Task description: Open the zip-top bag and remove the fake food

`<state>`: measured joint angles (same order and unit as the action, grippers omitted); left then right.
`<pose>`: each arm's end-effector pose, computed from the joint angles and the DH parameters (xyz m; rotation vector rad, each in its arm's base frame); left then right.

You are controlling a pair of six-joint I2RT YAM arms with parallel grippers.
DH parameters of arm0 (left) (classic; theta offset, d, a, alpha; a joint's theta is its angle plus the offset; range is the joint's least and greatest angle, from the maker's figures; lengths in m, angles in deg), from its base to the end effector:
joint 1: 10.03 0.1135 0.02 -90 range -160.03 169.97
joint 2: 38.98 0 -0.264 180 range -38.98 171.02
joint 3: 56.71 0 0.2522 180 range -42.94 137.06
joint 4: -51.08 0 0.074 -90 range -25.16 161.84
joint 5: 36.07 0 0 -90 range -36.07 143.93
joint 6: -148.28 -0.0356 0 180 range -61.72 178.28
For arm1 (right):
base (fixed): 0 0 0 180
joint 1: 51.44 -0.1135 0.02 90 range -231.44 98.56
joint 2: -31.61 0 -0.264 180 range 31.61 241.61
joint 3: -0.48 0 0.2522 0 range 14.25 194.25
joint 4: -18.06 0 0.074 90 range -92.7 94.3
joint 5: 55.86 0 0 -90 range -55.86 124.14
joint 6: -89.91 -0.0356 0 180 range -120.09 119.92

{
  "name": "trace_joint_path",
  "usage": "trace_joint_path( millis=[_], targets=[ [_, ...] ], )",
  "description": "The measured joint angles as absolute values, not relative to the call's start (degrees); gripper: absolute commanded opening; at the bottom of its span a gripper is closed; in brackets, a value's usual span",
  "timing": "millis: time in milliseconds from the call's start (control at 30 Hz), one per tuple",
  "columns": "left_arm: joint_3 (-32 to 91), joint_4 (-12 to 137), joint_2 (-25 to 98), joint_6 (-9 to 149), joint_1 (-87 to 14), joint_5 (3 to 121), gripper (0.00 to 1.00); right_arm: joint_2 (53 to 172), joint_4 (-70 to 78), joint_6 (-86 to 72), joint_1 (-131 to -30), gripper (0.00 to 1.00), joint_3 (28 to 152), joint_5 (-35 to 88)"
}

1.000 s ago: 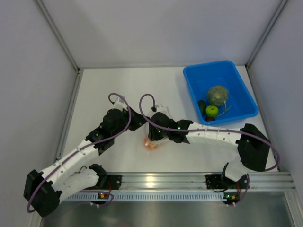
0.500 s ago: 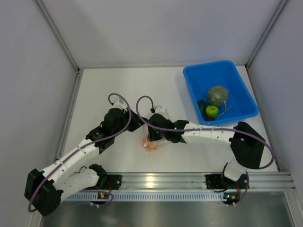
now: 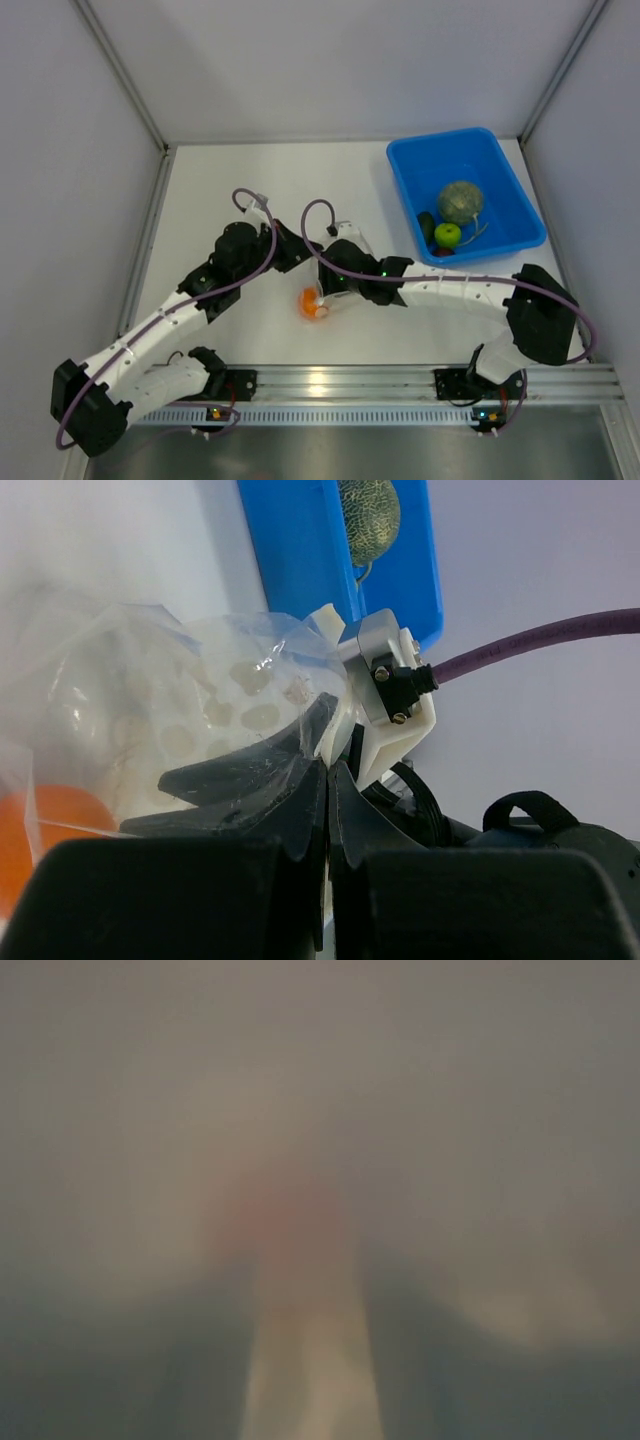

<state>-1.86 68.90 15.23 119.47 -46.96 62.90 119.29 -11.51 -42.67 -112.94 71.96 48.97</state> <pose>0.1742 -0.1379 0.2982 -0.3207 2.0669 -1.2707 0.1641 0.2831 0.2292 -0.2704 2.3982 0.5792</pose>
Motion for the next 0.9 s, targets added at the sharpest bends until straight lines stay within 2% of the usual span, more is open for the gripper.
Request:
trace_joint_path(
  millis=[267, 500, 700, 900],
  targets=[
    [-1.30, 68.27, 15.28, 120.13, -46.96, 64.67, 0.00, 119.83, -11.43, -42.06, -112.39, 0.49, 72.13, 49.19],
    [-1.36, 68.20, 15.28, 120.96, -46.96, 65.09, 0.00, 122.96, -10.53, -40.16, -112.68, 0.52, 72.09, 42.13],
    [-1.91, 67.41, 15.58, 122.97, -46.96, 65.81, 0.00, 123.15, -0.96, -42.00, -112.81, 0.52, 68.00, 35.33],
    [-1.30, 66.23, 17.35, 123.47, -47.24, 68.74, 0.00, 120.44, 5.58, -45.51, -112.94, 0.53, 61.40, 37.63]
  ],
)
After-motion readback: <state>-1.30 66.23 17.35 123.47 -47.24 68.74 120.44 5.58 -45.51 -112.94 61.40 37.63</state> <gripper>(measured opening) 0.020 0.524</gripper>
